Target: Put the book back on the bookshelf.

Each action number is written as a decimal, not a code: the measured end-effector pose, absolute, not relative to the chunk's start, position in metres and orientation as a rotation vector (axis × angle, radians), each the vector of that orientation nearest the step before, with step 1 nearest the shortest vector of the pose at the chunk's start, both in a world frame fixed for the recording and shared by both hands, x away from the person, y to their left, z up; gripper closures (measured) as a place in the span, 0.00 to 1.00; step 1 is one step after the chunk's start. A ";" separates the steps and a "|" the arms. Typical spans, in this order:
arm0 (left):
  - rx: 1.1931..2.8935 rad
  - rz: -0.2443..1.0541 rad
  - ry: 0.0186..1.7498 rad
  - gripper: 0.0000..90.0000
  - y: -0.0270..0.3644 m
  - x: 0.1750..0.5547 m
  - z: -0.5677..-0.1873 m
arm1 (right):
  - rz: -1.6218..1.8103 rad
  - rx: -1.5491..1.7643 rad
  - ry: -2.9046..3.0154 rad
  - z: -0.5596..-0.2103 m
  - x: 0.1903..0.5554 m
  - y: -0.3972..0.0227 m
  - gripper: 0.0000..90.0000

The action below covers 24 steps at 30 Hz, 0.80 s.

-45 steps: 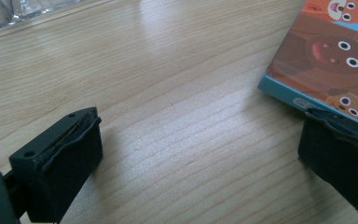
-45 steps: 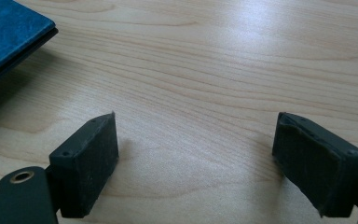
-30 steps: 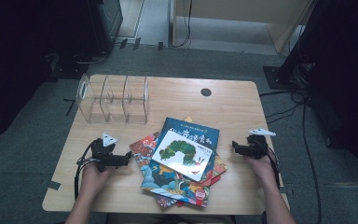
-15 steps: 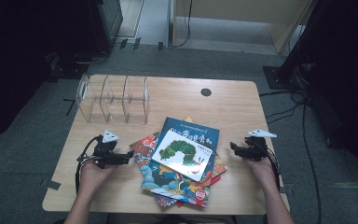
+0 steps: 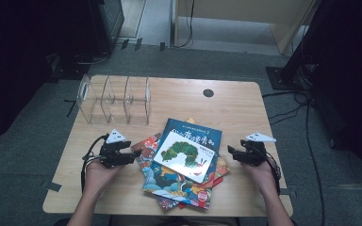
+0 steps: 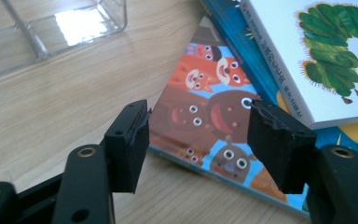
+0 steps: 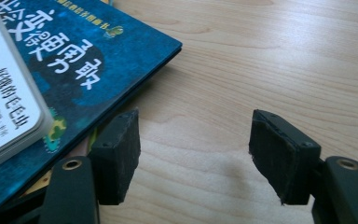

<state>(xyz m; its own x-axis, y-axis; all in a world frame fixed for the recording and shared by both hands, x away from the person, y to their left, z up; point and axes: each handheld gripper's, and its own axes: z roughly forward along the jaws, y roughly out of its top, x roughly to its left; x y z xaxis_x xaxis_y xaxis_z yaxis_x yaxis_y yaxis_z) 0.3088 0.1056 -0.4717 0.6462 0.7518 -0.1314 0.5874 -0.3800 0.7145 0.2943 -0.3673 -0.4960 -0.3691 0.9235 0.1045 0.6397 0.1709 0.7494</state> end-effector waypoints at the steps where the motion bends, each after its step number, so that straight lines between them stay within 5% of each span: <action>1: 2.101 0.265 1.030 0.49 0.104 0.310 -0.471 | 1.036 1.484 2.080 -0.495 0.293 -0.367 0.39; 24: 2.186 0.075 0.941 0.83 0.066 0.335 -0.470 | 1.091 1.463 2.128 -0.491 0.268 -0.347 0.57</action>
